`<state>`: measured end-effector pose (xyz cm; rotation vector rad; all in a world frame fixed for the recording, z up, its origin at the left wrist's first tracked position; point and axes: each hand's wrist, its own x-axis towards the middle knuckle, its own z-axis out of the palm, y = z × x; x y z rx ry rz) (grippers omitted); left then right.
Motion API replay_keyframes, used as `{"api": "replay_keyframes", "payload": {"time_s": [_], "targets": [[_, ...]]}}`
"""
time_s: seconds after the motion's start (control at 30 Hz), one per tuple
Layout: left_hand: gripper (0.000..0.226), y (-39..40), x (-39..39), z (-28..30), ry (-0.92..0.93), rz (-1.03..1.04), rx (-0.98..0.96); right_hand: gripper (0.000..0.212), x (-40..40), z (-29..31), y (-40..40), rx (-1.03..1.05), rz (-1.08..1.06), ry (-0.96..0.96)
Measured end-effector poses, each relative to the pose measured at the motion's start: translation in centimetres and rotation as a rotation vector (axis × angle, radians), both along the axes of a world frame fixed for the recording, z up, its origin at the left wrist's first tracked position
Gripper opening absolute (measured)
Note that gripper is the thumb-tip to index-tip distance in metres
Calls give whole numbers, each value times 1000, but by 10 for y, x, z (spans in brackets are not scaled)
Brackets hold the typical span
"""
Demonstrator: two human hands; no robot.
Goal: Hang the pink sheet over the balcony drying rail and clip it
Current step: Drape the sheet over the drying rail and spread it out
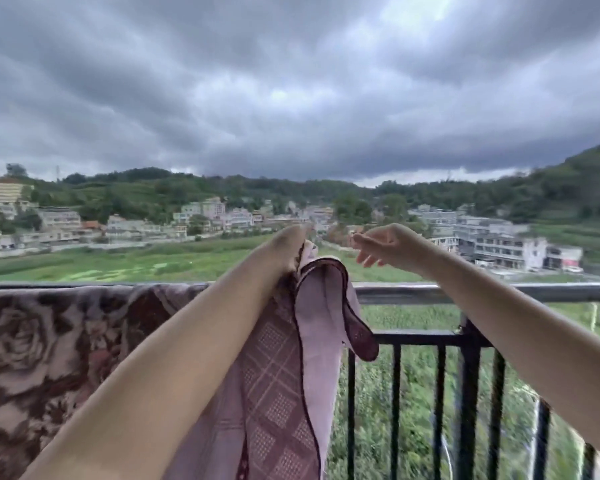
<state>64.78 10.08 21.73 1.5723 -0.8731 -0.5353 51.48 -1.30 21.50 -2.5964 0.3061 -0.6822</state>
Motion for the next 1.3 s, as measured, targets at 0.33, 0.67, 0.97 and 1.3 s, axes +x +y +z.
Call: {"api": "replay_keyframes", "payload": {"time_s": [0.33, 0.67, 0.97, 1.3], "targets": [[29, 77, -3, -20, -992, 109, 334, 71, -15, -76, 96, -335, -285, -38], [16, 40, -17, -32, -1390, 424, -35, 19, -12, 20, 35, -452, -512, -229], [30, -50, -24, 2, -1091, -75, 495, 27, -19, 36, -90, -218, -785, 145], [38, -19, -61, -56, -1469, -11, 64, 59, -106, -115, -30, -223, -860, -274]]}}
